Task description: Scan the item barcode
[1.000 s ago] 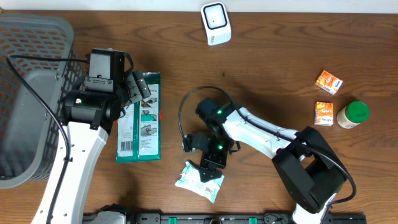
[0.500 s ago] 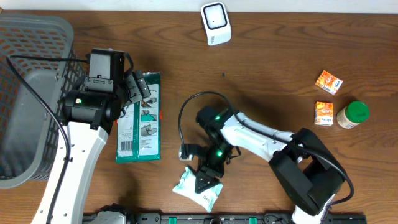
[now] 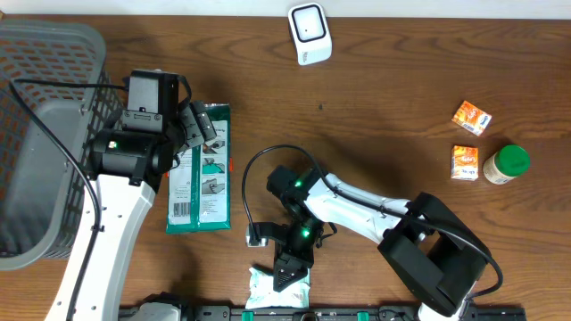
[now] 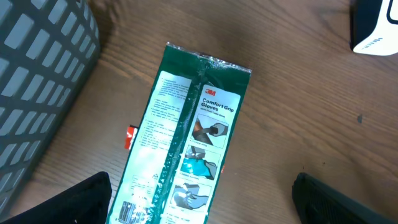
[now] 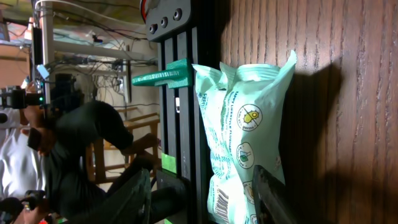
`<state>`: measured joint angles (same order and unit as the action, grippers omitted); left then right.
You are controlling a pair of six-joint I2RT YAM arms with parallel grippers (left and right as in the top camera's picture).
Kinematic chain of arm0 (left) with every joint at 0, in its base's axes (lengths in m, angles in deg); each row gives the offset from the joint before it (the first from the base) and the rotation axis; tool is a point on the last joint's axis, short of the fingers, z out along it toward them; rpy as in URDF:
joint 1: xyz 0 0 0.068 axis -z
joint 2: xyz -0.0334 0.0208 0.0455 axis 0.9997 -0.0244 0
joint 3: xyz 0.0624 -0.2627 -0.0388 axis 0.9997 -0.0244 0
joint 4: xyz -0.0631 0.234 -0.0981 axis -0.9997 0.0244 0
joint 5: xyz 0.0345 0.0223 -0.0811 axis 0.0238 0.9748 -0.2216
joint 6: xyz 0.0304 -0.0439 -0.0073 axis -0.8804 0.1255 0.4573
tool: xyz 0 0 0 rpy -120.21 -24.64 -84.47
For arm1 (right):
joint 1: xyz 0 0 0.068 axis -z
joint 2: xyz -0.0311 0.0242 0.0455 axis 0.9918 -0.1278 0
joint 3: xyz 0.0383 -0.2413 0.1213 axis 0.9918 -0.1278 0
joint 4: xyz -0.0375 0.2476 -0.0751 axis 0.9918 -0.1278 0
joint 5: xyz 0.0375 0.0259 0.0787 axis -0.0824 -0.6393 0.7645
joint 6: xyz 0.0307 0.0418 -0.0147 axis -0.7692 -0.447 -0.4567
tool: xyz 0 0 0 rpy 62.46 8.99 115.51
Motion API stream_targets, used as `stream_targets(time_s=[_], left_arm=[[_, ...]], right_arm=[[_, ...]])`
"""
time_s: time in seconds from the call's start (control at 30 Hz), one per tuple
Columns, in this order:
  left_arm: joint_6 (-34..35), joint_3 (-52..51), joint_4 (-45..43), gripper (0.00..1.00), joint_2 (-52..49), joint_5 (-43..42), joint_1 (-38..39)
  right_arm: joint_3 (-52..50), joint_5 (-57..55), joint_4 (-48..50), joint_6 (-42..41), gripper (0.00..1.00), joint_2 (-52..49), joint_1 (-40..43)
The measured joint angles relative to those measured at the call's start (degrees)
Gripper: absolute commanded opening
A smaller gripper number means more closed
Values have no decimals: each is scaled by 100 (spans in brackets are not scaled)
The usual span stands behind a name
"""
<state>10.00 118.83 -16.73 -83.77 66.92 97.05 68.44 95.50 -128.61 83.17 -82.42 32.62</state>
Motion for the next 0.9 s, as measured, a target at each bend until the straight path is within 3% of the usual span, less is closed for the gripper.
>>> stream_targets(time_s=[0.27, 0.9], left_arm=[[2, 0, -2, 93, 0, 0, 0], [2, 0, -2, 93, 0, 0, 0]], right_arm=[[0, -2, 28, 2, 41, 0, 0], [-2, 0, 72, 0, 41, 0, 0]])
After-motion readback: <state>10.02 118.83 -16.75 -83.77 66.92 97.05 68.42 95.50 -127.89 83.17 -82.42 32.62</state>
